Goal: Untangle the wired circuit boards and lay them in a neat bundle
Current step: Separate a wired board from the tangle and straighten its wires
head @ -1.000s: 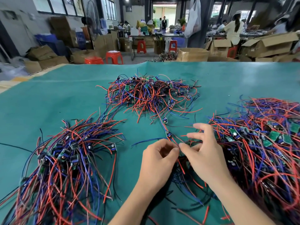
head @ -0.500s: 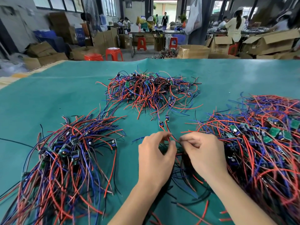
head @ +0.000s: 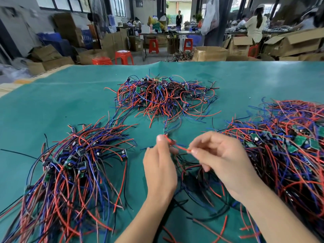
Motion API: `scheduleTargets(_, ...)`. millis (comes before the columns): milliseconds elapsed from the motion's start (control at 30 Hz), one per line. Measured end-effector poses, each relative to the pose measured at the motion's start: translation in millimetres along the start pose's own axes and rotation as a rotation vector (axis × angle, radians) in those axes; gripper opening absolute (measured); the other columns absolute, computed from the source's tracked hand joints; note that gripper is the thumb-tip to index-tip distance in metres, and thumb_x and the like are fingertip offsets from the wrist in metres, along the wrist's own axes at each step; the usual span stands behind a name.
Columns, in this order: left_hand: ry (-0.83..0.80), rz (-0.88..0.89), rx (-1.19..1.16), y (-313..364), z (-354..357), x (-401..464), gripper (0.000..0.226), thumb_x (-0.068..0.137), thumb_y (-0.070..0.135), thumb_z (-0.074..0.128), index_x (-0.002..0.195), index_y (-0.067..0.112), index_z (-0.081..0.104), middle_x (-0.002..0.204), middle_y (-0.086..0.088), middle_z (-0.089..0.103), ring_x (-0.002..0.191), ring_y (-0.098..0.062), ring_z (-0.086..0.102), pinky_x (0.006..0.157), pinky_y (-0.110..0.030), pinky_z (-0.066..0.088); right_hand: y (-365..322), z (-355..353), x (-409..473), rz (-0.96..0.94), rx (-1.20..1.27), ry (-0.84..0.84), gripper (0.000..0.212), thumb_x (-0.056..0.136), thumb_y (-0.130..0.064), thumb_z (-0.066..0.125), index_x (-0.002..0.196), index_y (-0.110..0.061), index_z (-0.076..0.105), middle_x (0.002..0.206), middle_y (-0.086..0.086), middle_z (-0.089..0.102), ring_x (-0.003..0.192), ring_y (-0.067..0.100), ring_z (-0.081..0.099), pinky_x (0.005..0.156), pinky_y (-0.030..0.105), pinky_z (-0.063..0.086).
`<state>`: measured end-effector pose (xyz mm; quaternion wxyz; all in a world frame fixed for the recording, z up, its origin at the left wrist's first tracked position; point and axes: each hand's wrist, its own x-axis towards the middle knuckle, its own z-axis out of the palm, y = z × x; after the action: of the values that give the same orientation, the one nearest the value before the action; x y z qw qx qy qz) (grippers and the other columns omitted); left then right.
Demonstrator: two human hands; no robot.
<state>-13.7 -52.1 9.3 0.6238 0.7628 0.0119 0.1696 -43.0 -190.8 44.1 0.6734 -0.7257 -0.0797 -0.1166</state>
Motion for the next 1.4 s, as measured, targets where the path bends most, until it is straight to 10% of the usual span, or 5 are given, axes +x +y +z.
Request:
scheduleTargets(200, -0.032, -0.091, -0.202, -0.2, -2.0, 3.2, 0.026, 0.092, 0.034, 0.051, 0.08, 0.023, 0.071, 0.062, 0.0, 0.068, 0.055, -0.014, 0.058, 0.061, -0.048, 0.052, 0.3, 3.9, -3.9, 0.157, -0.06, -0.307, 0.008, 0.076, -0.012, 0.073, 0.079, -0.019, 0.074, 0.071, -0.001, 0.069, 0.059, 0.009, 0.056, 0.052, 0.023, 0.045)
scheduleTargets(600, -0.509, -0.022, -0.354, 7.7, -0.6, -7.0, 0.029, 0.077, 0.018, 0.047, 0.055, 0.004, 0.061, 0.038, -0.016, 0.045, 0.028, -0.013, 0.032, 0.037, -0.019, 0.023, 2.7, 3.4, 5.9, 0.386, 0.335, 0.091, 0.027, 0.084, -0.036, 0.068, 0.092, -0.013, 0.078, 0.095, 0.014, 0.078, 0.052, 0.011, 0.05, 0.04, 0.021, 0.032)
scheduleTargets(767, -0.706, -0.063, -0.416, 7.9, 0.1, -5.3, 0.028, 0.082, 0.018, 0.05, 0.065, 0.006, 0.069, 0.045, -0.02, 0.05, 0.039, -0.019, 0.048, 0.047, -0.021, 0.04, 5.3, -3.1, 6.7, 0.383, 0.338, 0.158, 0.014, 0.08, -0.021, 0.074, 0.086, -0.012, 0.082, 0.084, 0.01, 0.075, 0.053, 0.01, 0.048, 0.044, 0.02, 0.031)
scheduleTargets(967, -0.786, -0.146, -0.513, 7.0, -4.3, -1.9, 0.027, 0.093, 0.028, 0.059, 0.088, 0.006, 0.075, 0.067, -0.009, 0.068, 0.067, -0.019, 0.061, 0.073, -0.023, 0.05, 4.9, -5.9, 7.5, 0.357, 0.339, 0.192, 0.054, 0.058, -0.025, 0.083, 0.087, 0.018, 0.066, 0.056, 0.007, 0.053, 0.048, 0.018, 0.05, 0.051, 0.035, 0.031)
scheduleTargets(1400, -0.755, -0.16, -0.451, 6.6, -2.7, 1.9, 0.035, 0.089, 0.028, 0.05, 0.061, 0.012, 0.064, 0.04, -0.002, 0.05, 0.048, -0.021, 0.046, 0.079, -0.034, 0.042, 16.8, -7.9, 8.3, 0.046, -0.042, 0.512, 0.021, 0.084, -0.018, 0.082, 0.066, -0.014, 0.073, 0.045, -0.005, 0.049, 0.039, 0.013, 0.039, 0.042, 0.019, 0.035)
